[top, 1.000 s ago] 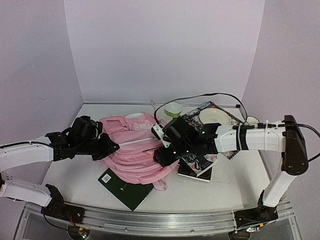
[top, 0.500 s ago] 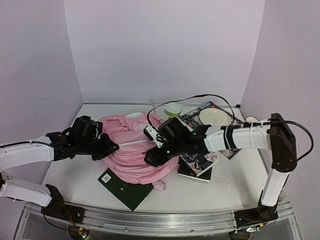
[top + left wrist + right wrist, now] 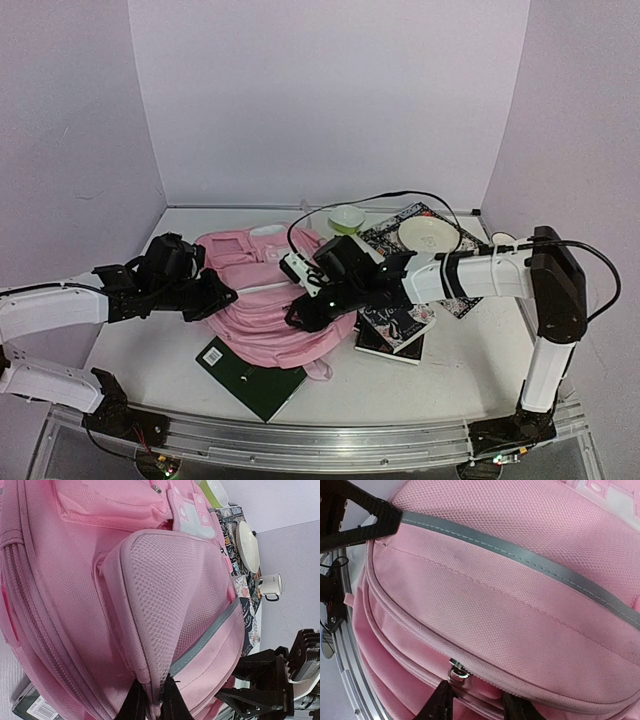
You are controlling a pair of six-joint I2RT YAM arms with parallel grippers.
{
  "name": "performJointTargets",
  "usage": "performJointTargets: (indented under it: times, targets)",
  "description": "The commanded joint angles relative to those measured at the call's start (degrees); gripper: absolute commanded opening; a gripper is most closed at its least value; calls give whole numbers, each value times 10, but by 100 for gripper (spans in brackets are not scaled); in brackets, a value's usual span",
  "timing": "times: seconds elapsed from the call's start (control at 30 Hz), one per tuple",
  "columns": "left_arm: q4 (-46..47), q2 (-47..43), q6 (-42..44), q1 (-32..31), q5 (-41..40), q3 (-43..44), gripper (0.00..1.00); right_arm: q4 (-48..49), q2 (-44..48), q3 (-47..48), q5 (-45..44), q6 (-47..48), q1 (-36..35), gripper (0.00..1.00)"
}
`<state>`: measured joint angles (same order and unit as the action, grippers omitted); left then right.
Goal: Pack the student bag
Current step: Grab the upper front pocket of the student bag, then zip the upper front pocket of the student bag.
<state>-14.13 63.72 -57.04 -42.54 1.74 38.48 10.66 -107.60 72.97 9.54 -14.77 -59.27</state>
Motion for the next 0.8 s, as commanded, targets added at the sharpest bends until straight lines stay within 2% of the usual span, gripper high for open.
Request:
performJointTargets:
  times: [0.0, 0.13, 0.3, 0.4, 0.5, 0.77]
  targets:
    - [56, -16, 0, -9, 23, 7, 0, 60, -15, 22, 6, -1, 1, 27]
    - [55, -23, 0, -9, 16, 3, 0, 62, -12, 14, 1, 5, 1, 12]
    - [49, -28, 5, -9, 9, 1, 0, 64, -5, 4, -2, 2, 1, 0]
    - [19, -41, 13, -9, -11, 8, 0, 63, 11, -12, -22, 4, 5, 0]
    - [-29, -54, 26, -8, -64, 24, 0, 43, 38, -34, -44, 9, 11, 0]
    - [-148, -79, 49, 9, -143, 45, 0, -63, 109, -74, -93, 46, 58, 0]
